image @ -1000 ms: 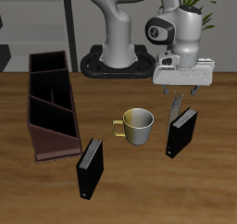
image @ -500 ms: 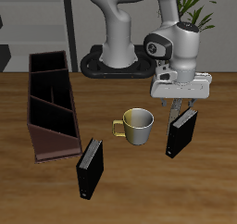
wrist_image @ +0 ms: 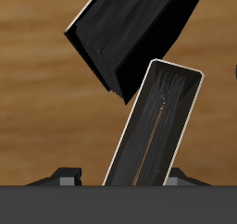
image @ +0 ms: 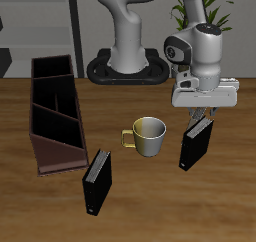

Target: Place the yellow book into the right desk caddy's right compartment

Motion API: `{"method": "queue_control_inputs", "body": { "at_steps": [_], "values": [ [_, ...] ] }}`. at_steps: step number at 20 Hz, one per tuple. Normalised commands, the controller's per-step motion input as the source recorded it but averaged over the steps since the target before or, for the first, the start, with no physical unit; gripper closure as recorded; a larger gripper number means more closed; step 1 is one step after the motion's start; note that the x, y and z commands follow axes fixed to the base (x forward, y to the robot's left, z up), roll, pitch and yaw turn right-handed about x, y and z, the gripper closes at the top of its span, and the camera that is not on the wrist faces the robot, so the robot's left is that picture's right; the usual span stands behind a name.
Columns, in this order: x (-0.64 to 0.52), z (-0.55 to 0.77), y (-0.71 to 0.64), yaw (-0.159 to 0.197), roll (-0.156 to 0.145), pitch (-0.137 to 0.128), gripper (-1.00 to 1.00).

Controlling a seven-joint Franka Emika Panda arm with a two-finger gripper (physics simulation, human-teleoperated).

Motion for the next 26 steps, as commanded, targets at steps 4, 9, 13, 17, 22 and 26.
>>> {"method": "queue_control_inputs", "body": {
  "at_steps": [4, 9, 13, 17, 22, 26],
  "values": [
    [0.02, 0.21, -0.13, -0.004, -0.005, -0.034, 1.00],
    [0.07, 0.31, -0.21, -0.014, -0.020, -0.038, 1.00],
    [0.07, 0.32, -0.16, -0.002, -0.016, -0.023, 1.00],
    [-0.03, 0.52, -0.26, 0.004, -0.023, -0.046, 1.00],
    [-0.11, 0.34, -0.26, 0.008, -0.030, -0.051, 1.00],
    [-0.22, 0.40, -0.52, 0.012, -0.050, -0.048, 1.00]
  ]
}}
